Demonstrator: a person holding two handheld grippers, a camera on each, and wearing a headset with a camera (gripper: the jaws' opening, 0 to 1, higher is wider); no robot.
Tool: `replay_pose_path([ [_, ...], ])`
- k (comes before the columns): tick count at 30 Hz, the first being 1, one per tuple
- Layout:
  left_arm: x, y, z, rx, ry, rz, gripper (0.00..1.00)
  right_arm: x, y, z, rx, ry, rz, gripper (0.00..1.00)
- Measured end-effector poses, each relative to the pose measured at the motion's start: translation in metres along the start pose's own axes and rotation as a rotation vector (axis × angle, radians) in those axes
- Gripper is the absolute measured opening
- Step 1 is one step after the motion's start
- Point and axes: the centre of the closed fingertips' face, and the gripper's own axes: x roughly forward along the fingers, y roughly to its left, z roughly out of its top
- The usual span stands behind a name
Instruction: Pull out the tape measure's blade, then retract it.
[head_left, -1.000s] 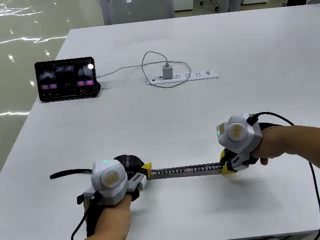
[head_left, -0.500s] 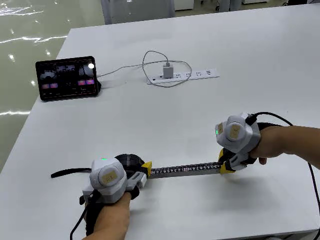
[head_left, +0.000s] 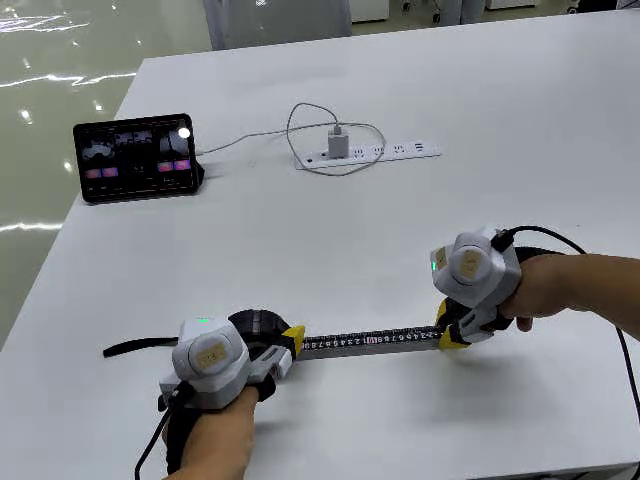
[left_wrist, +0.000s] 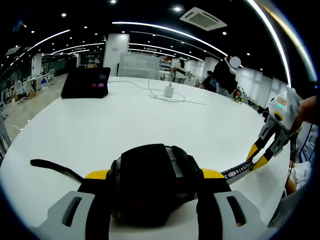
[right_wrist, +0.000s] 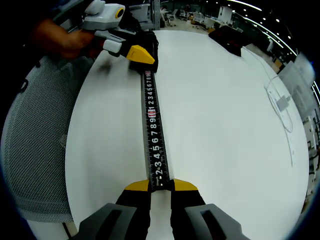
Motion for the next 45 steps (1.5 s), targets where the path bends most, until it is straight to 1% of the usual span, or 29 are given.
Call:
replay_pose_path([
  [4, 0.001, 0.0, 0.0, -0.003, 0.002, -0.001, 0.65, 0.001, 0.0, 0.001, -0.01, 0.004, 0.0, 0.11],
  [10, 0.0, 0.0, -0.001, -0.008, 0.002, -0.006, 0.66, 0.002, 0.0, 0.003, -0.005, 0.002, 0.002, 0.11],
  [12, 0.001, 0.0, -0.001, -0.013, 0.006, -0.007, 0.66, 0.002, 0.001, 0.004, -0.017, -0.001, 0.006, 0.11],
  [16, 0.001, 0.0, -0.001, -0.016, 0.009, -0.007, 0.66, 0.004, 0.001, 0.005, -0.003, -0.003, 0.009, 0.11],
  [19, 0.001, 0.0, -0.001, -0.016, 0.009, -0.008, 0.66, 0.005, 0.001, 0.006, -0.014, -0.001, 0.01, 0.11],
  [29, 0.001, 0.001, -0.001, -0.022, 0.009, -0.013, 0.65, 0.006, 0.001, 0.011, 0.031, -0.018, 0.006, 0.11],
  [30, 0.001, 0.001, -0.001, -0.023, 0.009, -0.013, 0.65, 0.006, 0.0, 0.012, 0.041, -0.021, 0.005, 0.11],
  [31, 0.001, 0.001, -0.001, -0.024, 0.009, -0.014, 0.65, 0.007, 0.0, 0.013, 0.091, -0.024, 0.0, 0.11],
  [32, 0.001, 0.001, -0.002, -0.024, 0.009, -0.015, 0.65, 0.007, 0.0, 0.013, 0.073, -0.024, 0.006, 0.11],
  [39, 0.001, 0.001, -0.002, -0.024, 0.01, -0.018, 0.65, 0.007, 0.002, 0.015, 0.037, -0.022, 0.004, 0.11],
  [45, 0.0, 0.0, -0.002, -0.024, 0.014, -0.025, 0.65, 0.008, 0.001, 0.018, -0.01, -0.045, 0.01, 0.11],
])
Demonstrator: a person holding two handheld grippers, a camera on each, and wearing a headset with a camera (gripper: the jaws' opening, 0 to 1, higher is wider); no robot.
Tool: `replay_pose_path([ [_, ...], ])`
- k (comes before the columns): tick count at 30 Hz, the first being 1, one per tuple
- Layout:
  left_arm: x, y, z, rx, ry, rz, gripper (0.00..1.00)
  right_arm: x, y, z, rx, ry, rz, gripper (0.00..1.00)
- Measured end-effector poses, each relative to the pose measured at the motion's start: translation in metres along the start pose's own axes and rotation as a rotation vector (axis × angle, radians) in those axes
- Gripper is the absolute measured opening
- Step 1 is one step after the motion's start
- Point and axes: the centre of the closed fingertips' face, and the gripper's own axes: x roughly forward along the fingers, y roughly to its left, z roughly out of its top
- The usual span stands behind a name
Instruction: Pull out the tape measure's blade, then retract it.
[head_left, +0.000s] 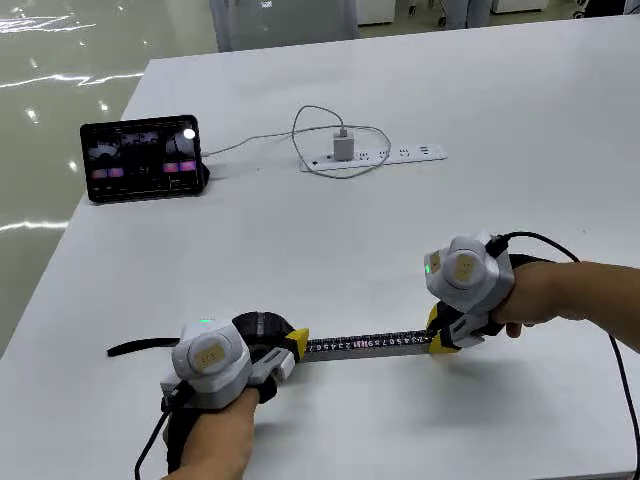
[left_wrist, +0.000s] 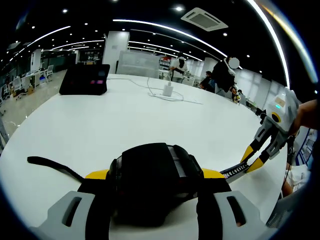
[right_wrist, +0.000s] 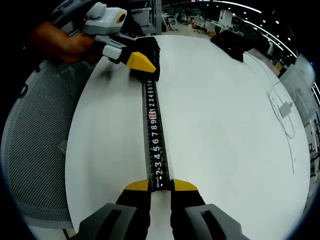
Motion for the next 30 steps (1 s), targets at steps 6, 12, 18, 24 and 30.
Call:
replay_pose_path([
  [6, 0.0, -0.001, -0.001, 0.0, 0.002, -0.003, 0.65, 0.001, -0.001, 0.003, 0.003, -0.006, -0.001, 0.11],
  [12, 0.0, 0.0, -0.001, 0.0, 0.004, -0.003, 0.65, 0.002, -0.001, 0.006, 0.015, -0.007, 0.0, 0.11],
  [18, 0.0, 0.0, -0.001, -0.002, 0.005, -0.003, 0.65, 0.003, -0.001, 0.007, 0.015, -0.005, -0.001, 0.11],
  [24, 0.0, 0.0, -0.001, -0.003, 0.005, -0.003, 0.65, 0.004, -0.001, 0.008, 0.02, -0.001, -0.002, 0.11],
  [30, 0.0, 0.0, -0.001, -0.004, 0.006, -0.003, 0.65, 0.006, -0.001, 0.011, 0.014, 0.017, 0.0, 0.11],
])
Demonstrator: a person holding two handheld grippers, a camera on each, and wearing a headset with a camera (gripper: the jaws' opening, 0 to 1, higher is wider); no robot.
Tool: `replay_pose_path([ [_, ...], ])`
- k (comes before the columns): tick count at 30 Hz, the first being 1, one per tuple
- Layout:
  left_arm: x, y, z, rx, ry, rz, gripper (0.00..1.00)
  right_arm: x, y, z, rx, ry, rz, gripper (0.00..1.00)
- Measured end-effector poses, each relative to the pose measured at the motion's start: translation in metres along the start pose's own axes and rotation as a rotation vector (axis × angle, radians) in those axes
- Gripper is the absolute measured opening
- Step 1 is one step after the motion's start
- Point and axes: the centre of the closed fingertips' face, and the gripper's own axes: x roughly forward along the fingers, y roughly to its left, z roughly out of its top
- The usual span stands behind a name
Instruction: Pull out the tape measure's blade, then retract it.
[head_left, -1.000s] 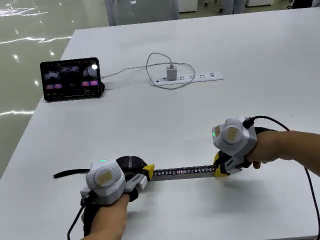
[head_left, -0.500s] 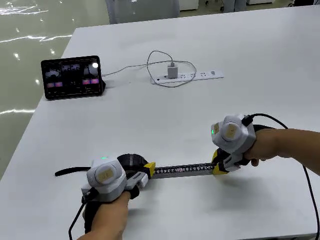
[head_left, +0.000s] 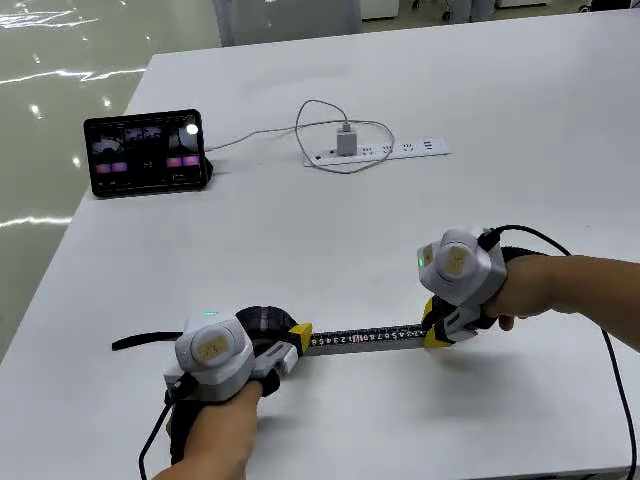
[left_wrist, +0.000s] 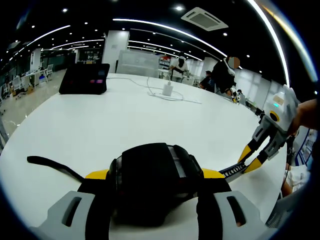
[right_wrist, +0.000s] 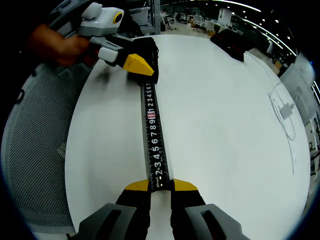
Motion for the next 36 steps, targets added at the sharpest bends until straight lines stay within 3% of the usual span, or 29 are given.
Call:
replay_pose_path([
  [36, 0.0, -0.001, 0.0, 0.007, 0.004, -0.001, 0.66, 0.004, -0.001, 0.012, 0.014, 0.01, -0.005, 0.11],
])
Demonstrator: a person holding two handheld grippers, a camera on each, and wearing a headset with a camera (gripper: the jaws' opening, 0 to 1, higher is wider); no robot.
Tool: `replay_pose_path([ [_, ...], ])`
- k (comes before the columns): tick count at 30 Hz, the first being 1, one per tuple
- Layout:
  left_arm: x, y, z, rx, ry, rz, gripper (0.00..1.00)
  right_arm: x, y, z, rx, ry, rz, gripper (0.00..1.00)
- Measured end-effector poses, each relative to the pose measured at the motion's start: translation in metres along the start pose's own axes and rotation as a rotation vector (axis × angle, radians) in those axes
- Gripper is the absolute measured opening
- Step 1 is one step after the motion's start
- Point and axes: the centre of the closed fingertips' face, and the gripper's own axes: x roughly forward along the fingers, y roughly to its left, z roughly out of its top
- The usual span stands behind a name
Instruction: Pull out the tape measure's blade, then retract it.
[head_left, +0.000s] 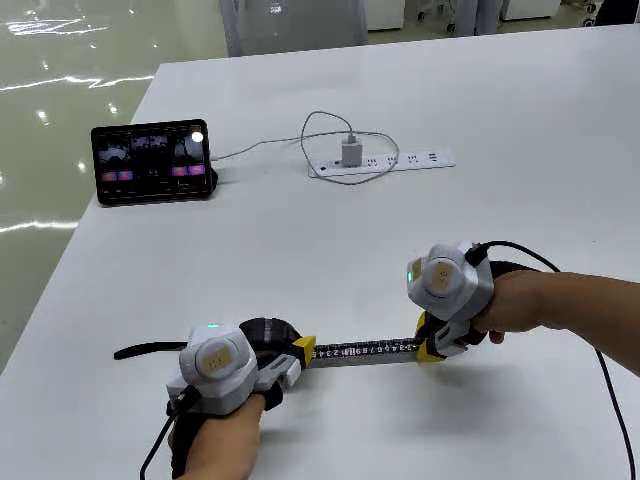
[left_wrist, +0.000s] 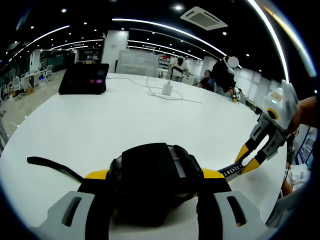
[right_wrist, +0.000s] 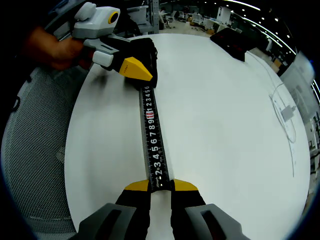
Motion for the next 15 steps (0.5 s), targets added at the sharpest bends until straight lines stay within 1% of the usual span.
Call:
replay_pose_path([
  [15, 0.0007, 0.0001, 0.0, -0.002, 0.001, -0.001, 0.66, 0.0027, 0.0002, 0.0063, 0.005, -0.004, 0.0, 0.11],
])
